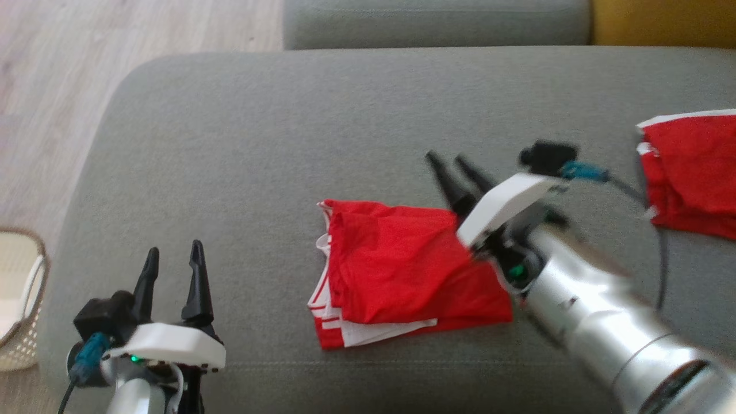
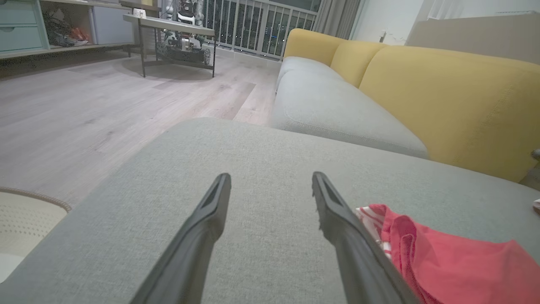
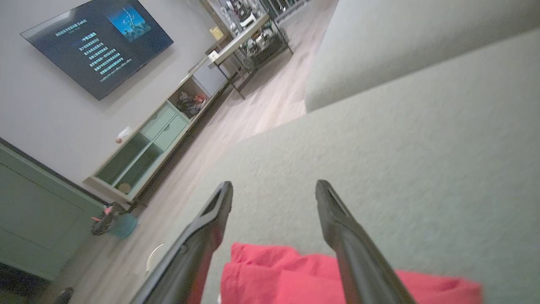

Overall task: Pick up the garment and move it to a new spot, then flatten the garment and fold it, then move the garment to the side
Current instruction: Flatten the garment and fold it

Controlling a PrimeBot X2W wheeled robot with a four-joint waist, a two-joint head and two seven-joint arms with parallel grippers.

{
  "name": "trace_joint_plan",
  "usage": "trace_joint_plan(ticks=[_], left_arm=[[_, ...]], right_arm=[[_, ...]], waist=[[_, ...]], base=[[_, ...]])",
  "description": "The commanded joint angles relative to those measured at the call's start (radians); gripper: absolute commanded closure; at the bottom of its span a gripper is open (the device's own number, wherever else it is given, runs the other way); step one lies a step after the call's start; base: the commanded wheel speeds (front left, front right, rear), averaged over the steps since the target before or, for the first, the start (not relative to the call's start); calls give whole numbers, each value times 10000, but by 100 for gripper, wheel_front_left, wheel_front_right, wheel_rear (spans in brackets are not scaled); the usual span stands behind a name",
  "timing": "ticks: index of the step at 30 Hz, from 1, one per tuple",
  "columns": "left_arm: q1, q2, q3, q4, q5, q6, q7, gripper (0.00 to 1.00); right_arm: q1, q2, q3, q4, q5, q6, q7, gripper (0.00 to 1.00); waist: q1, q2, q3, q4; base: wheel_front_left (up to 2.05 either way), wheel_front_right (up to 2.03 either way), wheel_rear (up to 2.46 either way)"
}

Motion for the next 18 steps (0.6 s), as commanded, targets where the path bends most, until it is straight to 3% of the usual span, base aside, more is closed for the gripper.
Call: trace_joint_plan(ticks=[1, 6, 10, 14, 18], left_arm=[[-225, 68, 348, -420, -45, 56, -122, 0], [-157, 68, 398, -704, -200, 149, -122, 0], [-110, 68, 352, -918, -303, 241, -122, 0], [-70, 68, 209, -1005, -410, 290, -122, 0], [-61, 68, 91, -995, -413, 291, -122, 0]], right_arm=[[-274, -191, -507, -239, -840, -2, -132, 0], [398, -1091, -2570, -1132, -3649, -2, -132, 0], [1718, -1410, -4404, -2580, -6170, -2, -133, 0], [3340, -977, -6451, -3873, -7961, -2, -133, 0], [4302, -575, -7395, -4820, -9285, -2, -133, 0]], waist=[[0, 0, -142, -241], [0, 0, -239, -585], [0, 0, -251, -782], [0, 0, -209, -911], [0, 0, -157, -955]], base=[[0, 0, 0], [0, 0, 0], [0, 0, 0], [0, 0, 0], [0, 0, 0]])
